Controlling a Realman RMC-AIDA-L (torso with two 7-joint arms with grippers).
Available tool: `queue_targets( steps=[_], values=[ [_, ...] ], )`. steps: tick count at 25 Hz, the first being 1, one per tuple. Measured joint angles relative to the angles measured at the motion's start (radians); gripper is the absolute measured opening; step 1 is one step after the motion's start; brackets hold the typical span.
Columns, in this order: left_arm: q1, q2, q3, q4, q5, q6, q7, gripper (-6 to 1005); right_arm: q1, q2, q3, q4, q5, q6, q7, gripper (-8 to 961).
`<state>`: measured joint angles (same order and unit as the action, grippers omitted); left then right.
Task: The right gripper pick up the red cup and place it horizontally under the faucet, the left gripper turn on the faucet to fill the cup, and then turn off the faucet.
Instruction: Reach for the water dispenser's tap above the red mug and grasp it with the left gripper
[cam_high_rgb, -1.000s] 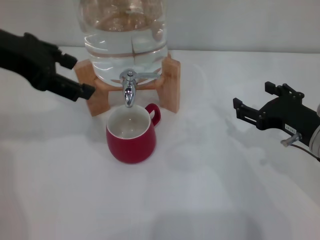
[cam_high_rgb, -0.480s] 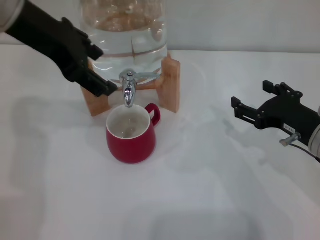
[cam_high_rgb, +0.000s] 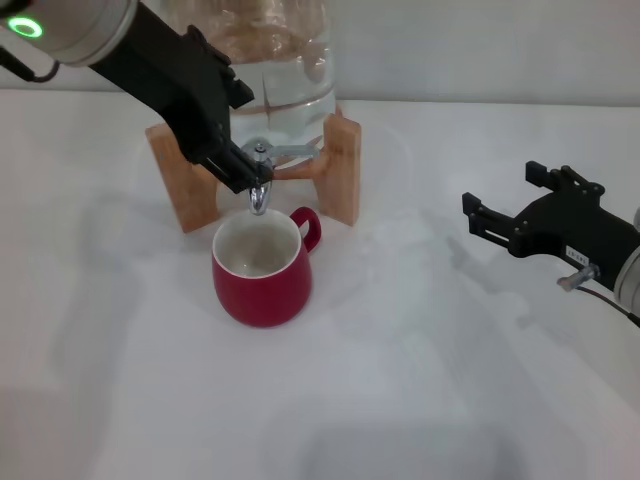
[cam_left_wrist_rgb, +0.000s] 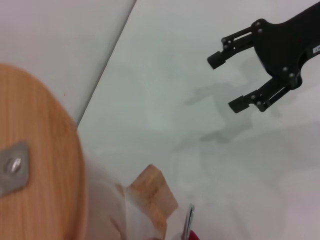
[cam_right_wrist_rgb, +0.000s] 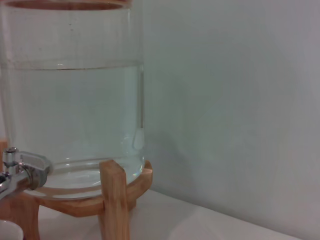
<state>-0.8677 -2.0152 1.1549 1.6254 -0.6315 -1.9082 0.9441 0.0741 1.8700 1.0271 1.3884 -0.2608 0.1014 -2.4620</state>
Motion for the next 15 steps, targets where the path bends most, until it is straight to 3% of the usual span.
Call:
queue_targets(
  steps=[8, 15],
  values=[
    [-0.004, -0.054, 0.062, -0.028, 0.087, 0.035, 0.057, 890, 0.004, 0.003, 0.004, -0.008, 0.000, 0.000, 0.005, 869],
    [-0.023, -0.059, 0.080, -0.097, 0.096, 0.069, 0.063, 890, 0.006, 0.003, 0.008, -0.008, 0.000, 0.000, 0.006, 868]
  ],
)
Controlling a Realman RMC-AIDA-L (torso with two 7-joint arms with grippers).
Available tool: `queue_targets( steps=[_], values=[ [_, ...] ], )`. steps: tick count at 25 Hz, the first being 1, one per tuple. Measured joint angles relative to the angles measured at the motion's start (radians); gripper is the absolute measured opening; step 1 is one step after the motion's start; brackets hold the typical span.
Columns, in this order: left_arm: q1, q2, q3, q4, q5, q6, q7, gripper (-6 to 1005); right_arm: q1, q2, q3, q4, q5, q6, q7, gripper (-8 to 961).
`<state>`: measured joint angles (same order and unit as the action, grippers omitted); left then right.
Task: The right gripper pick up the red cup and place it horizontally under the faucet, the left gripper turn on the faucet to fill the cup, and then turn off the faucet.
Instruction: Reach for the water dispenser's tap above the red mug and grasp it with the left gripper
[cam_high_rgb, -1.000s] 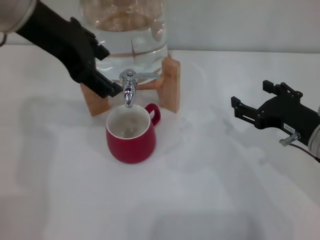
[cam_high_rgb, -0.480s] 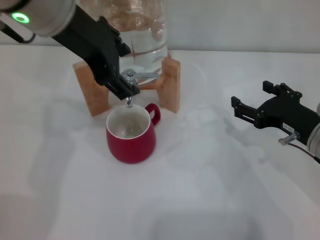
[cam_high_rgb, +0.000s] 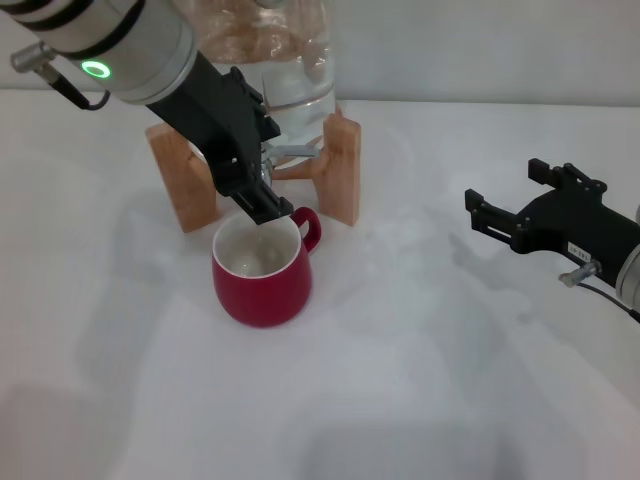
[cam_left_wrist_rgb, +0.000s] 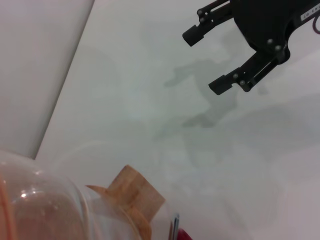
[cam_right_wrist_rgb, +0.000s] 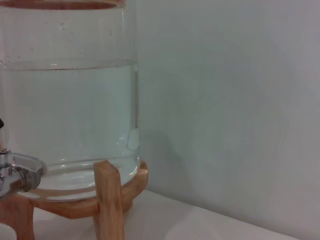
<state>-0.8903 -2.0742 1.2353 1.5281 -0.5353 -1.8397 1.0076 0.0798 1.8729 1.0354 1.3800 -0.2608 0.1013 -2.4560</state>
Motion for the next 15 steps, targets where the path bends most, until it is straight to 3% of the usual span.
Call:
queue_targets(
  steps=[15],
  values=[
    [-0.015, -0.003, 0.062, -0.025, -0.001, 0.072, -0.002, 890, -0.004, 0.000, 0.001, 0.001, -0.004, 0.001, 0.000, 869]
  ],
)
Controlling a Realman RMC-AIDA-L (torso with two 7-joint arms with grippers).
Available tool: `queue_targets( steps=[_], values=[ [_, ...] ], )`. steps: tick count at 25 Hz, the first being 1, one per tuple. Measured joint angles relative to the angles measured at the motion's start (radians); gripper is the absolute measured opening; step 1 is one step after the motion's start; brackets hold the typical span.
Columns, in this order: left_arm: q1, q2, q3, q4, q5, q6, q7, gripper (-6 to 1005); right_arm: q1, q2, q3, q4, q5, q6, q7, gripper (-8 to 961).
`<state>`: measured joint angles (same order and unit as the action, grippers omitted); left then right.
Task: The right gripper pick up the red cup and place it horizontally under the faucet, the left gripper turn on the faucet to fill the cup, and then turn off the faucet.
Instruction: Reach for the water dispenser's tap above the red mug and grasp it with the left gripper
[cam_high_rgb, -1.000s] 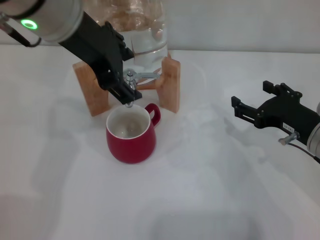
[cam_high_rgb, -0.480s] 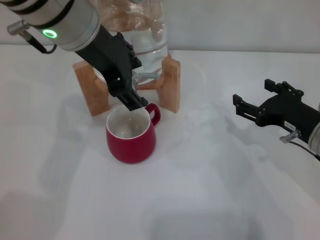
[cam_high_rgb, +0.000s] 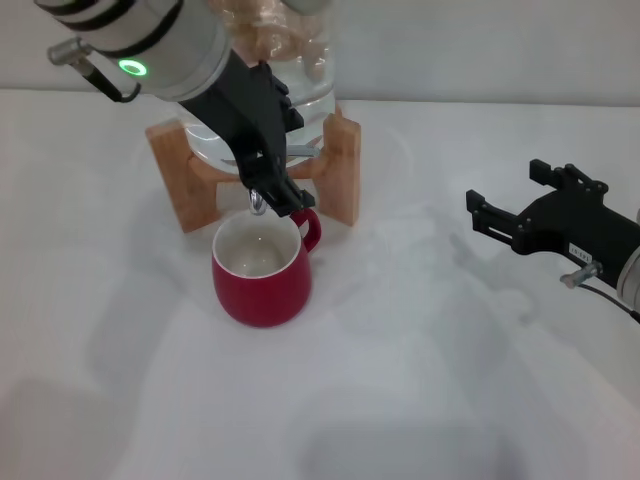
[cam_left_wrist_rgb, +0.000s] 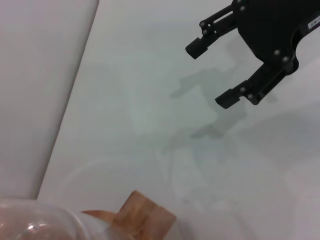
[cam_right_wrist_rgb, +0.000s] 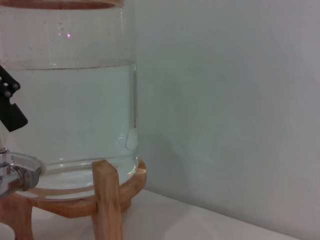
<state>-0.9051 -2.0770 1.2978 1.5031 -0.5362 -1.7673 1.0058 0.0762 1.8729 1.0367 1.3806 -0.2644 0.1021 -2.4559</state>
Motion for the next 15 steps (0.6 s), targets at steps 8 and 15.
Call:
queue_targets(
  steps=[8, 15],
  values=[
    [-0.013, -0.002, 0.021, -0.043, 0.001, 0.033, -0.005, 890, -0.005, -0.001, -0.003, 0.000, -0.001, 0.011, 0.000, 869],
    [-0.015, -0.002, 0.024, -0.080, 0.003, 0.067, 0.001, 890, -0.006, -0.005, -0.003, 0.000, 0.001, 0.015, 0.000, 868]
  ],
)
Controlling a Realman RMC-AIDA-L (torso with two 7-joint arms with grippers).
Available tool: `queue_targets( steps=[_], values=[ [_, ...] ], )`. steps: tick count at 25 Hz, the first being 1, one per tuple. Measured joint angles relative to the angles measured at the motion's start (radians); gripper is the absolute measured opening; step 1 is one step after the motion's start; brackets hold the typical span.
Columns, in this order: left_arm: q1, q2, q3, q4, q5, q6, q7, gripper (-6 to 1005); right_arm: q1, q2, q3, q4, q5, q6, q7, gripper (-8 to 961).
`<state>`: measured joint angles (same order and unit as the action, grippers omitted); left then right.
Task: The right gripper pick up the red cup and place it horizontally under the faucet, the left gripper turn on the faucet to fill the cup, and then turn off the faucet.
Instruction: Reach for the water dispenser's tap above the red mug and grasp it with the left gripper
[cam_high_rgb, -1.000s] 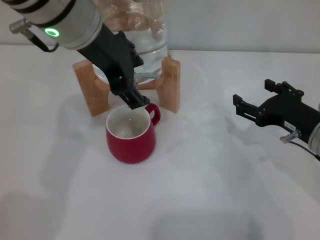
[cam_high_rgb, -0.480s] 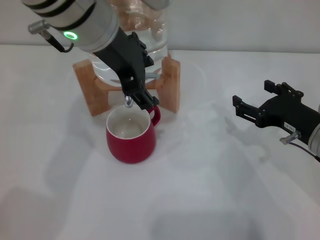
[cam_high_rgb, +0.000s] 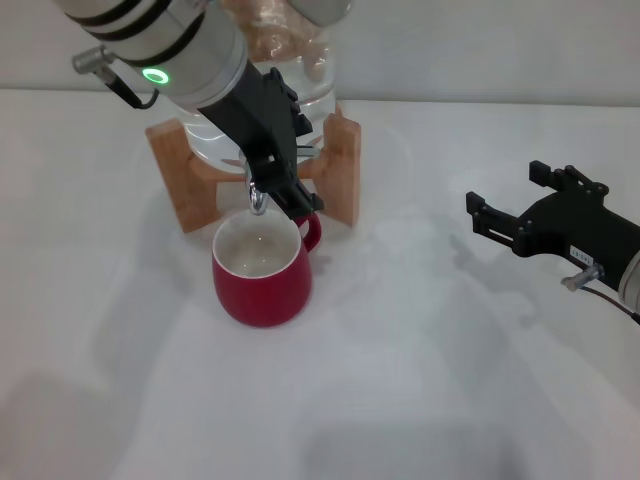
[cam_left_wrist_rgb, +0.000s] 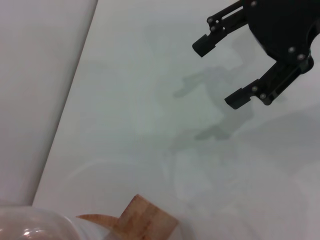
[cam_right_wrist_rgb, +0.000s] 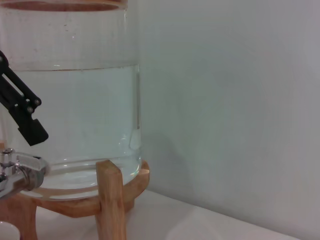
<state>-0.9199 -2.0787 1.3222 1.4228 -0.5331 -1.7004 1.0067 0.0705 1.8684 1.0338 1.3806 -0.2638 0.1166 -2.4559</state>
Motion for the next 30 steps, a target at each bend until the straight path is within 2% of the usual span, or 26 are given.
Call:
queue_targets(
  steps=[20, 30],
  values=[
    [-0.025, 0.000, 0.023, -0.091, 0.003, 0.038, 0.005, 890, 0.000, -0.002, 0.000, 0.000, 0.003, 0.002, 0.002, 868],
    [-0.025, 0.000, 0.032, -0.093, -0.009, 0.030, 0.004, 890, -0.002, -0.003, -0.005, 0.000, 0.003, 0.002, 0.002, 868]
  ],
)
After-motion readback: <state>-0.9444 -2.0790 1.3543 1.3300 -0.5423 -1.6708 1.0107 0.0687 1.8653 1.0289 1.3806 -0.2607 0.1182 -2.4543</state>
